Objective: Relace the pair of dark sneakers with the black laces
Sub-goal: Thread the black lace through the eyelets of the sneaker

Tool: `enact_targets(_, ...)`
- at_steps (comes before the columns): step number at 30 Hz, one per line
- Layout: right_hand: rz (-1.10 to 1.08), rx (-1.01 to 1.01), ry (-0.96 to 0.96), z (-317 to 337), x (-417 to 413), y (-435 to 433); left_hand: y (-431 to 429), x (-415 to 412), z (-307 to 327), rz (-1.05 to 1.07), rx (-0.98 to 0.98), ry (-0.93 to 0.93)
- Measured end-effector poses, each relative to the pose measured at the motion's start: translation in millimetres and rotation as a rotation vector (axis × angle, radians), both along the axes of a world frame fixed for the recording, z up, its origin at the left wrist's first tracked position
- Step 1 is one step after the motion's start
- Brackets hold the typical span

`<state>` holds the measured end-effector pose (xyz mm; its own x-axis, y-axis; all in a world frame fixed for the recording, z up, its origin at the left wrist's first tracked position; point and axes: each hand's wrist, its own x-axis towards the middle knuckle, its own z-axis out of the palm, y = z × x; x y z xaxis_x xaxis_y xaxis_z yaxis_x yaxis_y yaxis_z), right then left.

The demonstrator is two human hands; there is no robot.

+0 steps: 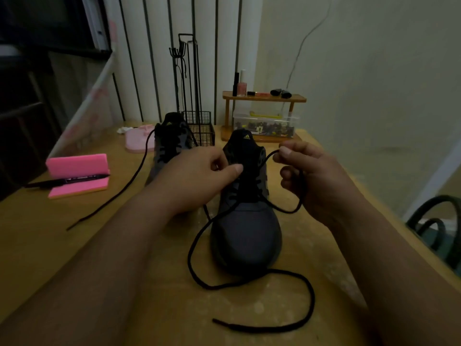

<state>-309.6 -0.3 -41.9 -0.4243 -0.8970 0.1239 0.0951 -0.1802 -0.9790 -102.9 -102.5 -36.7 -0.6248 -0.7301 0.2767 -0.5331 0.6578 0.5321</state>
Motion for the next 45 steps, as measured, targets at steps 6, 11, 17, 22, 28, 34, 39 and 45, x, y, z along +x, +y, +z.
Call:
enact_targets(6, -0.003, -0.054, -0.060, -3, -5, -1, -3, 8, 4, -0.038, 0.369, 0.475)
enact_targets(11, -0.012, -0.044, -0.052, -6, 0, -3, -9, 5, 3, -0.112, 0.807, 1.018)
enact_targets(17, -0.055, -0.069, 0.005, -7, 0, -2, -3, -1, -6, 0.020, 0.188, 0.201)
enact_targets(22, -0.084, -0.071, 0.033, -7, -1, -2, -6, 6, -1, -0.062, 0.060, 0.035)
enact_targets(28, -0.034, -0.063, 0.025, -7, 7, -3, -11, 8, 0, -0.019, 0.304, 0.425)
enact_targets(34, -0.064, 0.028, 0.157, -10, 10, -4, -17, 10, 0, 0.079, 0.555, 0.828)
enact_targets(39, -0.024, 0.044, 0.399, -13, 19, -6, -9, 9, -1, -0.016, 0.157, 0.052)
enact_targets(45, -0.026, 0.083, 0.465, -15, 17, -5, -7, 18, 7, -0.044, 0.161, 0.199)
